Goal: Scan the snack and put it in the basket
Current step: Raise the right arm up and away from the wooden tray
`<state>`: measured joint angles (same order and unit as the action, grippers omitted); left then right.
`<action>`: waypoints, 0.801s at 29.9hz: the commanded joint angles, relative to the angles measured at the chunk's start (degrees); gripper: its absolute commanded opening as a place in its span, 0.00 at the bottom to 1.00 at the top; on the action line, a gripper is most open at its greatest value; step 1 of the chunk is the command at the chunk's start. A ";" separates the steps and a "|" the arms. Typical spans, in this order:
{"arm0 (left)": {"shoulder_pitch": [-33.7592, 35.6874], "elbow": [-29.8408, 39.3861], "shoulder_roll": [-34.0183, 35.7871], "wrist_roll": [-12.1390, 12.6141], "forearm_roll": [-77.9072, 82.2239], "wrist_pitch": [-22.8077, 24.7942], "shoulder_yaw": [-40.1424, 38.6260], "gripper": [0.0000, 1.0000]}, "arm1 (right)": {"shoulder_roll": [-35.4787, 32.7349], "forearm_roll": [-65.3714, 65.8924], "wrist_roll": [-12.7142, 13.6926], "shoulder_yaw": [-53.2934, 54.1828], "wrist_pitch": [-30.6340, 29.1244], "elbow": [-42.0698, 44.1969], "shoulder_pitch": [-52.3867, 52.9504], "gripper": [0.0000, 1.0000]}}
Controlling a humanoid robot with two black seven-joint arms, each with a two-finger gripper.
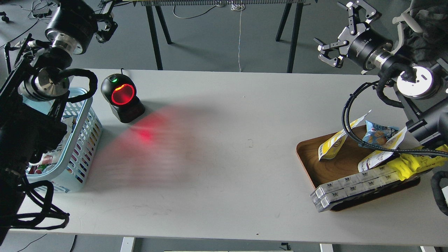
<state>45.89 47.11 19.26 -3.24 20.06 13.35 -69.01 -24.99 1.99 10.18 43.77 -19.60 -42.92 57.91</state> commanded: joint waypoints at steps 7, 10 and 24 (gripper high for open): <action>-0.10 0.26 0.16 -0.01 0.06 0.18 -0.08 1.00 | -15.42 0.03 1.41 -28.88 0.09 -15.59 19.84 0.99; -0.19 0.26 0.07 -0.01 -0.02 0.18 -0.08 1.00 | -22.10 0.46 2.47 -38.38 0.09 -23.76 27.75 0.99; -0.71 0.35 -0.37 -0.01 -0.02 0.18 0.01 1.00 | -45.49 3.18 17.82 -64.07 2.02 -50.15 47.20 0.99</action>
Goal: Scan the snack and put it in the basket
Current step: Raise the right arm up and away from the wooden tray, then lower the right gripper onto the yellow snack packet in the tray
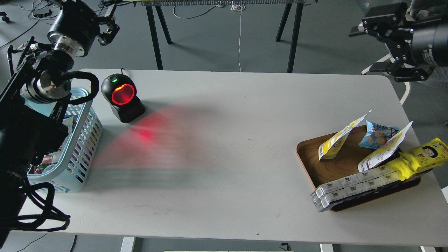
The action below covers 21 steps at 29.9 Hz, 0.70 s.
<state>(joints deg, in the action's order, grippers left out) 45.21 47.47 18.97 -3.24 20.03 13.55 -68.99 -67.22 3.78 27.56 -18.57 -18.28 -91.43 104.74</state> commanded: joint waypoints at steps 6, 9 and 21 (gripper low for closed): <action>-0.04 -0.01 -0.08 -0.01 0.00 -0.02 -0.01 1.00 | -4.50 1.67 0.44 -8.58 4.38 -3.66 0.03 0.99; -0.04 0.08 -0.08 -0.01 0.00 -0.02 -0.01 1.00 | -3.80 0.88 0.44 -9.20 8.25 -3.76 -1.20 0.99; 0.05 0.17 -0.08 -0.01 0.00 -0.02 -0.01 1.00 | 5.08 -2.02 0.44 -8.68 18.54 -3.32 -7.88 0.97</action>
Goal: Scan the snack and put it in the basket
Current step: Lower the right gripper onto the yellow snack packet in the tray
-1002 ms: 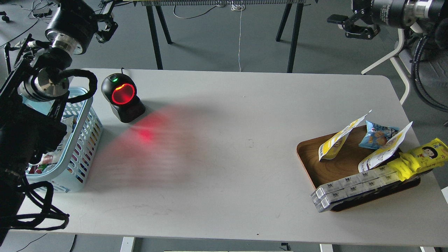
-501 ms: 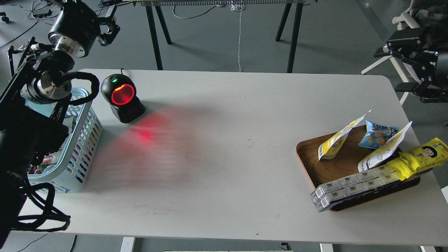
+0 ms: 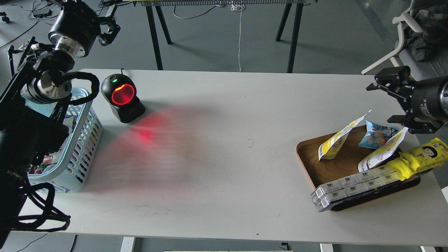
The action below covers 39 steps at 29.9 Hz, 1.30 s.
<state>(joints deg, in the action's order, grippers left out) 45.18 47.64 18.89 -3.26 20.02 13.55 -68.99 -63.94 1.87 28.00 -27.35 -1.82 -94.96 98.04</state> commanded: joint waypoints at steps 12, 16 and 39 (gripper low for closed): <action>-0.01 -0.01 0.00 0.09 0.02 -0.19 0.00 1.00 | 4.79 -0.11 0.00 0.63 3.66 1.97 -6.54 0.71; -0.01 -0.01 0.00 0.00 0.02 -0.28 0.00 1.00 | 6.11 -0.12 0.00 0.80 4.10 2.59 -7.33 0.64; -0.09 -0.01 0.09 0.09 0.02 -0.54 0.00 1.00 | 8.48 -0.12 0.00 1.68 5.07 3.38 -10.24 0.00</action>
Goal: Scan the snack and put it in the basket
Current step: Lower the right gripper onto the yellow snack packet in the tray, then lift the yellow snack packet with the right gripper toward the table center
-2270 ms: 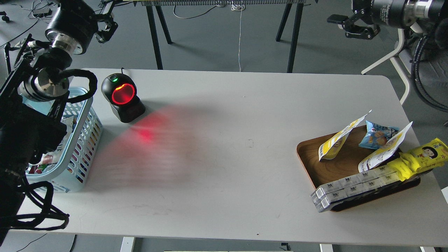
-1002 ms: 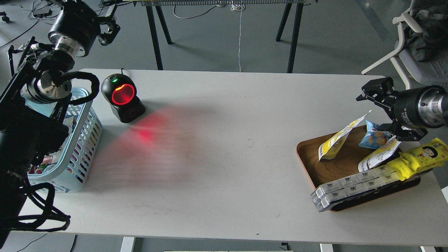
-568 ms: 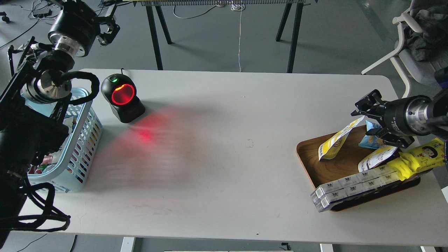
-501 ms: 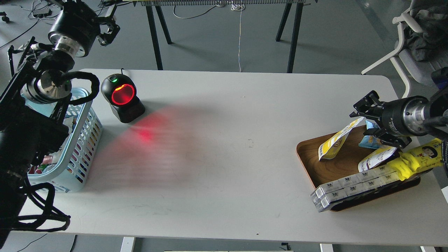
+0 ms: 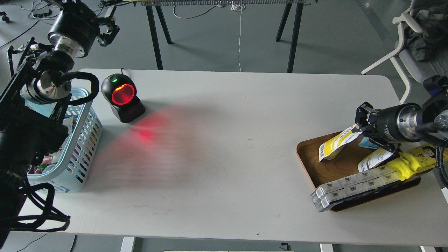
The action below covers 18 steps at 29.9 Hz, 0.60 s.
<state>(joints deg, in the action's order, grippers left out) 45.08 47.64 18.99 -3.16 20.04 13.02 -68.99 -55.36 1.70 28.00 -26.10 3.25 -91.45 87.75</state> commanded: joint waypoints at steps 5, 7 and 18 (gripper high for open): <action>0.00 0.00 0.00 0.00 0.00 -0.02 0.09 1.00 | -0.10 0.06 0.00 2.02 0.09 -0.04 0.05 0.00; 0.09 0.00 0.00 0.00 0.00 -0.02 0.09 1.00 | -0.19 0.06 0.00 2.81 0.09 -0.13 0.14 0.00; 0.09 0.08 0.08 0.00 0.00 -0.19 0.09 1.00 | -4.76 -3.71 0.00 13.18 0.26 -0.13 4.26 0.00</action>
<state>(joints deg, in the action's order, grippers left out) 45.17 47.69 19.03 -3.15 20.04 12.84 -68.90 -58.82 -0.12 28.00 -15.20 3.52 -91.66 89.94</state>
